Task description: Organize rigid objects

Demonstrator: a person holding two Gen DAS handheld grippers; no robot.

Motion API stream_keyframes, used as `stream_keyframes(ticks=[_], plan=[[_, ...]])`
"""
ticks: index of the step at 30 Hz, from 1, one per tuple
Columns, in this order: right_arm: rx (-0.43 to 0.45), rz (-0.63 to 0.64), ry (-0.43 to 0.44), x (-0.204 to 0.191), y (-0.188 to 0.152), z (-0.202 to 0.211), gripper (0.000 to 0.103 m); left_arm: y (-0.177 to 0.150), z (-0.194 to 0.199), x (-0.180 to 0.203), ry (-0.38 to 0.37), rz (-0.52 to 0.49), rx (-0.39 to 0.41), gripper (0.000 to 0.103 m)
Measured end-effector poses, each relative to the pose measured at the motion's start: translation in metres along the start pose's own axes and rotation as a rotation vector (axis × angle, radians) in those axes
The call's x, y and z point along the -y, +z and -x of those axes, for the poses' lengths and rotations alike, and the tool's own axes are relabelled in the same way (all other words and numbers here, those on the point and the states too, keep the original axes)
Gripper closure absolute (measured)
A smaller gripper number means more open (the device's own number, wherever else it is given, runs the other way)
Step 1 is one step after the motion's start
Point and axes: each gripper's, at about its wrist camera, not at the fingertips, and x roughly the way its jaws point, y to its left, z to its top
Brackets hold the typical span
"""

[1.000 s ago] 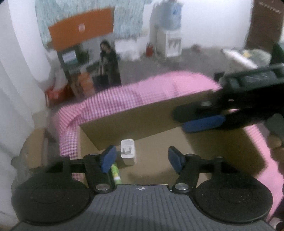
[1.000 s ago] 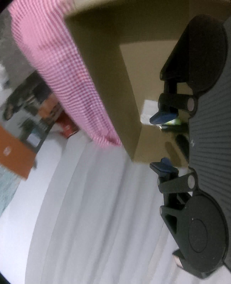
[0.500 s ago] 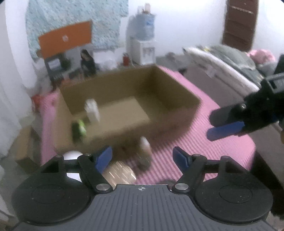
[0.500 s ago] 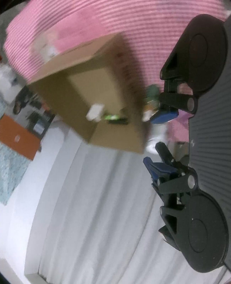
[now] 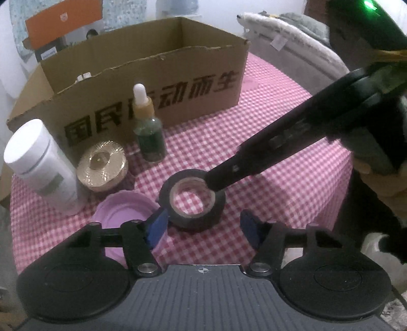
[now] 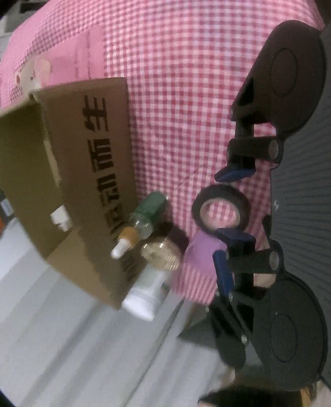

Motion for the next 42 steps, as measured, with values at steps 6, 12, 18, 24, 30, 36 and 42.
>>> stream_keyframes(ticks=[6, 12, 18, 24, 30, 36, 42], plan=[[-0.035, 0.103, -0.053, -0.009, 0.0, -0.017, 0.079, -0.003, -0.009, 0.008, 0.006, -0.029, 0.006, 0.049], [-0.04, 0.147, -0.064, -0.014, 0.001, -0.018, 0.082, 0.001, -0.016, 0.015, 0.001, -0.078, 0.016, 0.056], [-0.038, 0.137, -0.077, -0.008, 0.001, -0.014, 0.082, 0.009, -0.031, 0.025, -0.086, -0.088, -0.018, 0.06], [-0.021, 0.119, -0.138, 0.006, -0.001, 0.002, 0.082, 0.018, -0.038, 0.042, -0.152, -0.119, -0.006, 0.06], [-0.005, 0.07, -0.172, 0.024, -0.004, 0.013, 0.082, 0.019, -0.038, 0.054, -0.189, -0.141, 0.029, 0.059], [-0.003, 0.031, -0.149, 0.028, -0.007, 0.02, 0.08, 0.011, -0.01, 0.04, -0.15, -0.167, 0.1, 0.038], [-0.005, 0.063, -0.169, 0.02, -0.01, 0.017, 0.079, 0.016, -0.013, 0.035, -0.107, -0.188, 0.083, 0.027]])
